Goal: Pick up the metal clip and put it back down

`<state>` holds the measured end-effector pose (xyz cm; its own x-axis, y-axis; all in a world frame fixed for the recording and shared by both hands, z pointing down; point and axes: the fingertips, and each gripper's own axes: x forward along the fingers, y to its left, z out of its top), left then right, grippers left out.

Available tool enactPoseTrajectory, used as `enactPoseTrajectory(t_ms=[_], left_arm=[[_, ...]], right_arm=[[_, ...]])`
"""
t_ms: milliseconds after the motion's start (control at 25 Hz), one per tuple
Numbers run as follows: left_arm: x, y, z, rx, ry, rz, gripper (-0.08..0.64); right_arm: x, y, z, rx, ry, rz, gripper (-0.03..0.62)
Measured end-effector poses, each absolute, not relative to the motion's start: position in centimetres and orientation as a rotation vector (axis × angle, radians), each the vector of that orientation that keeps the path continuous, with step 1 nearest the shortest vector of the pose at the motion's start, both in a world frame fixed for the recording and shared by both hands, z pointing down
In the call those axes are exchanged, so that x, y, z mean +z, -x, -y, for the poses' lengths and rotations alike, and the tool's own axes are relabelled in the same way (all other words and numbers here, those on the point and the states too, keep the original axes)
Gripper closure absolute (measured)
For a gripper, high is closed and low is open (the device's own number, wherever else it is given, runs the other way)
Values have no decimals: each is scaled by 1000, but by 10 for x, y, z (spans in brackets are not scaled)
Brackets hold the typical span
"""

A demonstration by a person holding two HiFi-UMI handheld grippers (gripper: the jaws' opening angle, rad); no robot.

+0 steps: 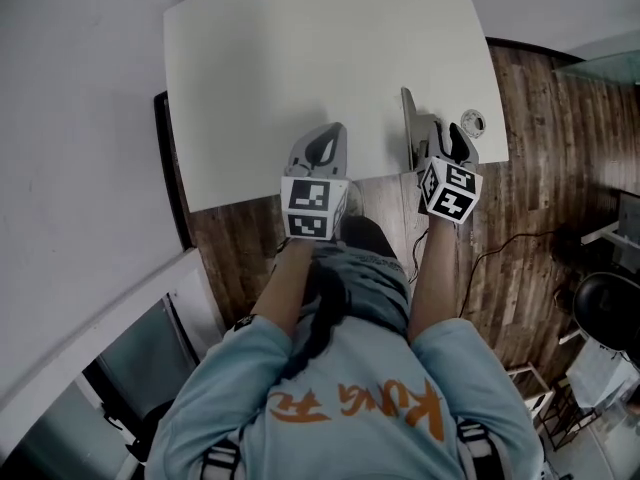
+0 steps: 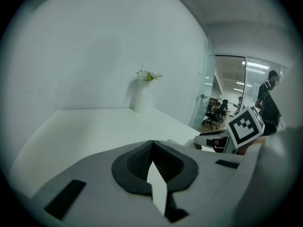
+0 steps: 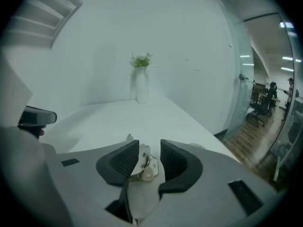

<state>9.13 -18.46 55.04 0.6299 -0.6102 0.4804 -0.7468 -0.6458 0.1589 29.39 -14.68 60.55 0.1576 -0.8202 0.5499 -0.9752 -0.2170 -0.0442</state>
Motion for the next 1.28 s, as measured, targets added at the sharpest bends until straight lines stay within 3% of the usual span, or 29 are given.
enactPoseTrajectory(t_ms=[360,640,960,1280], left_arm=[[487,-71,225,355,-2532,1271,535],[417,-51,251,164,-2564,1439,536],[353,-9,269,11,-2562,1631,536],[345,19,265,7,-2532,1723,537]], right_arm=[[498,-288,199,368,-2165,1958,480],[417,-249,234,142,-2089,2204,580],[350,-176,264,-13,-1889,2485,580],[348,-134,269,-51,-1747,2558,580]])
